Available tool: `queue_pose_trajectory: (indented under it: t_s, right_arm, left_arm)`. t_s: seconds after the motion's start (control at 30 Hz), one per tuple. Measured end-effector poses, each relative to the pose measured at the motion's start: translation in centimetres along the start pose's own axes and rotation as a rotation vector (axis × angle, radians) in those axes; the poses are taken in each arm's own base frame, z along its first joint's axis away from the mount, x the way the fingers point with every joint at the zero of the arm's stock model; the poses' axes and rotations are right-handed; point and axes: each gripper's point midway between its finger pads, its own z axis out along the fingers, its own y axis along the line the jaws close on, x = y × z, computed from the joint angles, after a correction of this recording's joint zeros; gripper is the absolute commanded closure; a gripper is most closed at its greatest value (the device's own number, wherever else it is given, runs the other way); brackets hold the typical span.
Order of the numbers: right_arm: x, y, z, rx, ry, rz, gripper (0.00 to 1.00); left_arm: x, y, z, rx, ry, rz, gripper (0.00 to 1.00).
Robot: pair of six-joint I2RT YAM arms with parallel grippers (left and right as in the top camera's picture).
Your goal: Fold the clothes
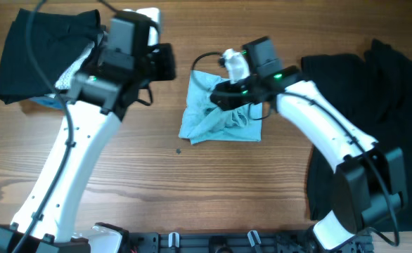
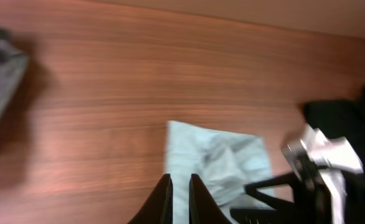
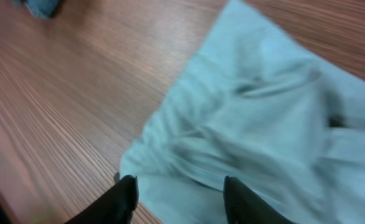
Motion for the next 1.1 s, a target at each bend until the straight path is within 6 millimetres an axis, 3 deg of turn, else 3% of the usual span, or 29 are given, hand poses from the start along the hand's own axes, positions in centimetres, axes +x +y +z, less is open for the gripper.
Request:
queue_pose_trajectory:
  t_s: [0.1,0.17,0.2,0.27,0.3,0.37,0.5,0.57,0.8,0.87,0.9,0.93,0.97,1.03,1.1]
  right_arm:
    - [0.7,1.1,1.2,0.095,0.023,-0.064,0.42]
    - [1.4,0.4,2.2,0.138,0.050,-0.078,0.42]
    - [1.8,-0.2,2.9,0.156,0.071,-0.080,0.48]
    - [3.0,-1.1,4.4,0.167,0.121,-0.094,0.69]
    - [3.4,-1.4,5.0,0.169,0.140,-0.109,0.73]
    - [3.8,-1.9,5.5,0.181,0.157,-0.128,0.95]
    - [3.2,-2.1,5.5,0.193,0.135,-0.136,0.96]
    - [3.0,-3.1,5.0,0.245,0.124,-0.093,0.96]
    - [1.4,-10.6,-0.9,0.447,0.032,0.128,0.93]
    - [1.6,-12.5,-1.8,0.478,0.029,0.171,0.83]
    - [1.6,-13.1,-2.1,0.487,0.025,0.184,0.56]
    - [1.7,-13.7,-2.4,0.498,0.023,0.197,0.54]
    - [1.9,-14.2,-2.7,0.509,0.024,0.215,0.56]
    - [2.3,-15.0,-3.1,0.528,0.034,0.232,0.70]
    - [2.8,-15.1,-3.2,0.528,0.057,0.226,0.65]
  left_arm:
    - [0.0,2.4,-0.2,-0.056,0.014,-0.035,0.90]
    - [0.2,2.9,-0.2,-0.071,0.022,-0.041,0.90]
    - [0.3,2.9,-0.2,-0.072,0.024,-0.041,0.89]
    - [0.3,2.9,-0.2,-0.072,0.024,-0.041,0.87]
    - [0.3,2.9,-0.2,-0.073,0.025,-0.040,0.86]
    - [0.3,2.9,-0.2,-0.072,0.025,-0.041,0.86]
    - [0.3,2.9,-0.2,-0.072,0.025,-0.041,0.86]
    - [0.3,2.9,-0.2,-0.073,0.025,-0.041,0.85]
    - [0.2,3.0,-0.2,-0.080,0.022,-0.041,0.84]
    - [0.2,3.0,-0.2,-0.080,0.022,-0.041,0.83]
    - [0.2,3.0,-0.2,-0.080,0.023,-0.041,0.83]
    - [0.2,3.0,-0.2,-0.080,0.023,-0.040,0.82]
    - [0.2,3.0,-0.2,-0.080,0.023,-0.040,0.82]
    - [0.3,3.1,-0.2,-0.080,0.024,-0.040,0.80]
    - [0.3,3.1,-0.2,-0.080,0.024,-0.038,0.79]
